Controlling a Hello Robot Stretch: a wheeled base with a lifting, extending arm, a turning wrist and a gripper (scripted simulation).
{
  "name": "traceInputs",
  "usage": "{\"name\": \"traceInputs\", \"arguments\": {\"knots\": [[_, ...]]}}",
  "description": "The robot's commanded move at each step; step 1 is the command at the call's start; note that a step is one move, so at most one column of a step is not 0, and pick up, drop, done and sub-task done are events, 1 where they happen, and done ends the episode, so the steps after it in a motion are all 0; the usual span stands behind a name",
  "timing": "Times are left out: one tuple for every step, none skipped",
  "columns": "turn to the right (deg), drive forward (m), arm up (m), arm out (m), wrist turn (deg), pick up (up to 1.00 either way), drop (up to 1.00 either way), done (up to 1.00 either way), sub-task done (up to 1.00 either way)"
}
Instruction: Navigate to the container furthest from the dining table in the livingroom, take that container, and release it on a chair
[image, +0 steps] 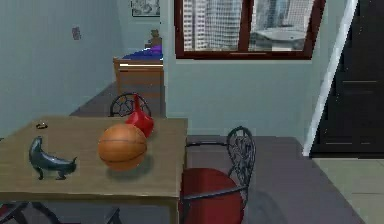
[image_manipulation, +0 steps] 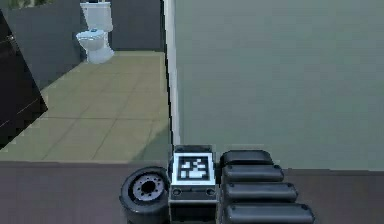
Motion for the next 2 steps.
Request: {"name": "traceInputs", "arguments": {"knots": [[-45.0,0.0,0.0,0.0,0.0,0.0,0.0,0.0,0.0],[-45.0,0.0,0.0,0.0,0.0,0.0,0.0,0.0,0.0]]}}
